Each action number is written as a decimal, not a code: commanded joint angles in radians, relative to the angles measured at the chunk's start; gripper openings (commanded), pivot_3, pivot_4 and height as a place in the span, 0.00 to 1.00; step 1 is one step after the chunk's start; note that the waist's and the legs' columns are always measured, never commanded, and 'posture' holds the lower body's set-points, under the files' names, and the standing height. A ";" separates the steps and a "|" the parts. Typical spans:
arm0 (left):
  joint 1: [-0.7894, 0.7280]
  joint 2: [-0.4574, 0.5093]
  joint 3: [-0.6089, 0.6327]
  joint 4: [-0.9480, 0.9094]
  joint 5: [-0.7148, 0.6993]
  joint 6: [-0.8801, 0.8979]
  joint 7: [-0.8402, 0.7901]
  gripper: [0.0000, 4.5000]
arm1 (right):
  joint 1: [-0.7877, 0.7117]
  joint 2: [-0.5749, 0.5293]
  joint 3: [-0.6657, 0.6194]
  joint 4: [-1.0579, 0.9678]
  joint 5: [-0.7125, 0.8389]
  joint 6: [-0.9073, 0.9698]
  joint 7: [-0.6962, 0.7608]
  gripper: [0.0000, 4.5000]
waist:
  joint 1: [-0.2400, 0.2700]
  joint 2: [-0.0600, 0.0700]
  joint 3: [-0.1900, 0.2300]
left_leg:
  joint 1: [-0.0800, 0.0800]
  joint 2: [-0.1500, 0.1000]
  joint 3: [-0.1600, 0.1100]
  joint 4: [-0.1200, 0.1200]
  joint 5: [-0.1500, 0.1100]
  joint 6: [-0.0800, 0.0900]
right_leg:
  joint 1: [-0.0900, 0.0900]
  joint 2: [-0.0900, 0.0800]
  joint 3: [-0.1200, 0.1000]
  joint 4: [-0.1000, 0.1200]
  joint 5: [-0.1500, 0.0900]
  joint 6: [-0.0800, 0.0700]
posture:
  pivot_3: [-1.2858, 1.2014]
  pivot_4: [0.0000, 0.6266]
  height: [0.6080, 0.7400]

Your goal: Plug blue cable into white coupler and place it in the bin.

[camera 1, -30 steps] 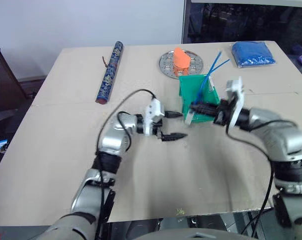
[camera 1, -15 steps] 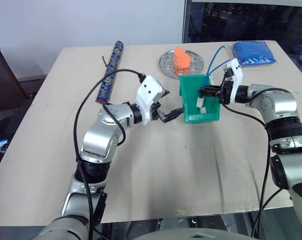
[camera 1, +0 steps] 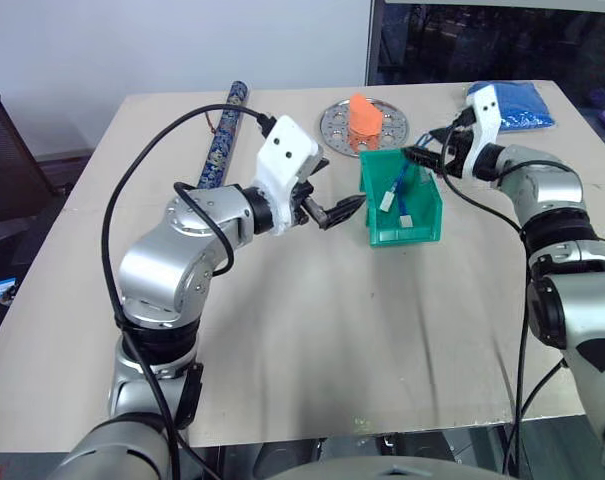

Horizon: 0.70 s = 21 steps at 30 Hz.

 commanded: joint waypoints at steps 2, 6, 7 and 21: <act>0.008 0.010 0.024 -0.054 -0.036 0.020 0.029 1.00 | 0.007 -0.035 -0.077 -0.052 -0.002 -0.119 -0.073 0.97 | 0.000 0.000 0.000 | 0.000 0.000 0.000 -0.001 0.000 0.000 | 0.000 0.000 0.000 0.000 0.000 0.000 | 0.52 0.24 1.00; 0.031 0.032 0.031 -0.068 -0.053 0.020 0.038 1.00 | 0.151 -0.043 -0.123 -0.269 0.060 -0.091 -0.029 0.97 | 0.001 0.000 0.000 | 0.000 0.000 -0.001 -0.002 0.000 0.000 | 0.000 0.000 0.002 -0.001 0.000 0.000 | 0.52 0.24 1.00; 0.035 0.037 0.031 -0.070 -0.057 0.018 0.040 1.00 | 0.187 -0.045 -0.131 -0.322 0.072 -0.079 -0.023 0.97 | 0.001 0.000 0.000 | 0.000 0.000 -0.001 -0.002 0.000 0.000 | 0.000 0.000 0.002 -0.001 0.000 0.000 | 0.52 0.24 1.00; 0.199 0.096 0.062 -0.132 -0.047 -0.085 0.088 1.00 | 1.059 -0.171 -0.235 -0.975 0.264 -0.010 0.208 0.97 | 0.001 0.000 0.000 | 0.005 0.001 0.003 -0.003 0.001 -0.002 | 0.002 0.001 0.006 0.001 0.001 -0.001 | 0.52 0.24 1.00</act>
